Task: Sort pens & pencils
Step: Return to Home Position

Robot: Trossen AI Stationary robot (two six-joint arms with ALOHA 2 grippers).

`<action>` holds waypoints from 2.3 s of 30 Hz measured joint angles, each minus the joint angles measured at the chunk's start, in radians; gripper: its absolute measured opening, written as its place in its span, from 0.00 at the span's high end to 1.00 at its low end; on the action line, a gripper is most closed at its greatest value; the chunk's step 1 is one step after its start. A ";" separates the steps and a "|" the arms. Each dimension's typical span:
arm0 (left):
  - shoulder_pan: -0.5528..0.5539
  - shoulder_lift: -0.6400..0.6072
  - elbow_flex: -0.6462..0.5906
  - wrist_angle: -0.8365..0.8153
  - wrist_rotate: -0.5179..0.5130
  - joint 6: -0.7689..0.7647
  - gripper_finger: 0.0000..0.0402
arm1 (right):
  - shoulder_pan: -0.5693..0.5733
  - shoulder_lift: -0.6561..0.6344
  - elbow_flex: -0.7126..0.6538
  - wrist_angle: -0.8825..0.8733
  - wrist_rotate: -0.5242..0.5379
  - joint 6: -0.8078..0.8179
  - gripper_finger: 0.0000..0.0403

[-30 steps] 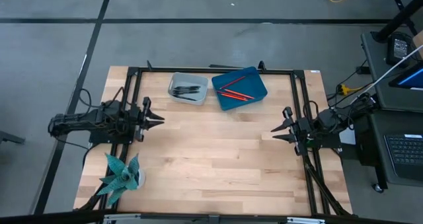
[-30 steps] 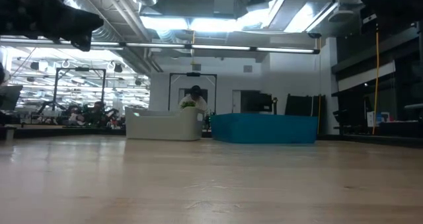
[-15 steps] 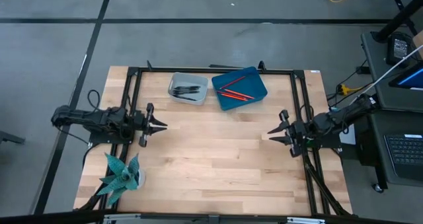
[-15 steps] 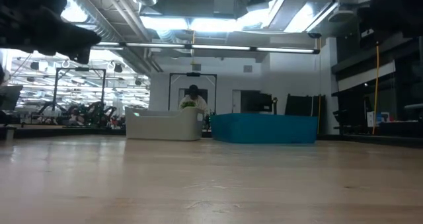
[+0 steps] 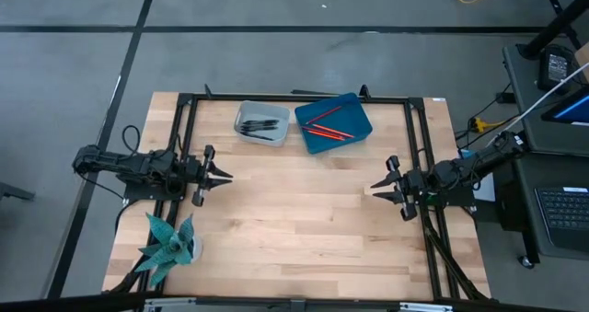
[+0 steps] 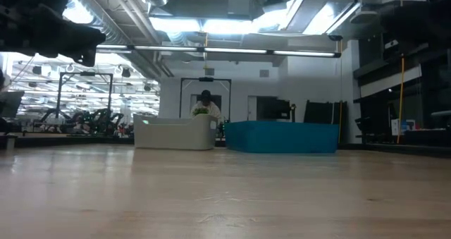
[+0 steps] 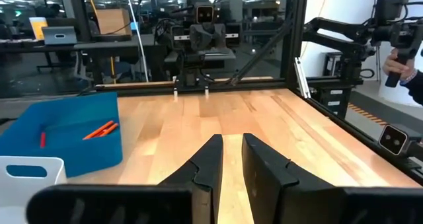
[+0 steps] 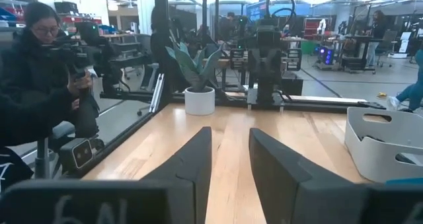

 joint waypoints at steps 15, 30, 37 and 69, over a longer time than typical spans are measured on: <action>0.001 0.000 0.000 0.000 0.000 0.059 0.87 | 0.000 0.000 0.000 0.002 0.000 -0.080 0.74; 0.001 0.000 0.000 0.000 0.000 0.097 0.87 | 0.000 0.000 0.000 -0.006 0.000 -0.082 0.74; 0.001 0.000 0.000 0.000 0.000 0.098 0.87 | 0.000 0.000 0.000 -0.006 0.000 -0.101 0.74; 0.001 0.000 0.002 0.001 0.000 0.098 0.87 | 0.000 0.000 0.000 -0.006 -0.002 0.107 0.74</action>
